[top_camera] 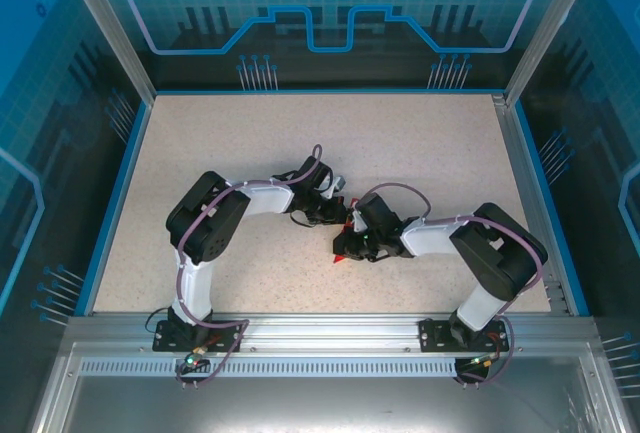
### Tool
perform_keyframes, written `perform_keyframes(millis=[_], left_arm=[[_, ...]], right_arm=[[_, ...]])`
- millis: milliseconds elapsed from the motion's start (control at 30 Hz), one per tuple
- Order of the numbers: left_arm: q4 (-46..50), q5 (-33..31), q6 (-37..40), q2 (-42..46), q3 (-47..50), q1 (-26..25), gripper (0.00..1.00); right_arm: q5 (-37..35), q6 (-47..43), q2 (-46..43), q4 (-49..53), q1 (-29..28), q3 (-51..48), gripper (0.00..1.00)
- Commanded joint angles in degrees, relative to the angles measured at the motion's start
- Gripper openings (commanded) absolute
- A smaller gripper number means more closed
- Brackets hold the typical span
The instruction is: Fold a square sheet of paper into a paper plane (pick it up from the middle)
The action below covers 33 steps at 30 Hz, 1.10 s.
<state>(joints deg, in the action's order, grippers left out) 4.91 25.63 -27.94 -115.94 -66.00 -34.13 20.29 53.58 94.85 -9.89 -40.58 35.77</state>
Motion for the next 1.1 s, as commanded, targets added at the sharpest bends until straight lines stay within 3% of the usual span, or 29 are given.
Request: perform_keyframes(millis=[0, 500, 700, 867, 1067], left_arm=[[-1.2, -6.6, 1.8, -8.0, 0.9, -1.7, 0.0], [-0.8, -5.7, 2.8, -7.9, 0.7, -1.8, 0.0], [-0.4, -5.0, 3.9, -7.7, 0.5, -1.7, 0.0], [-0.6, -4.2, 4.1, -7.5, 0.6, -1.7, 0.0], [-1.2, -3.4, 3.8, -7.2, 0.6, -1.7, 0.0]], right_arm=[[3.6, -0.6, 0.3, 7.3, -4.0, -0.2, 0.13], [3.1, 0.2, -2.8, 9.7, -6.0, -0.1, 0.13], [2.8, 0.8, -8.3, 8.3, -0.8, 0.0, 0.13], [1.4, 0.4, -12.1, 9.5, 7.0, 0.0, 0.12], [2.4, -2.5, -10.1, 11.1, 12.6, 2.6, 0.12]])
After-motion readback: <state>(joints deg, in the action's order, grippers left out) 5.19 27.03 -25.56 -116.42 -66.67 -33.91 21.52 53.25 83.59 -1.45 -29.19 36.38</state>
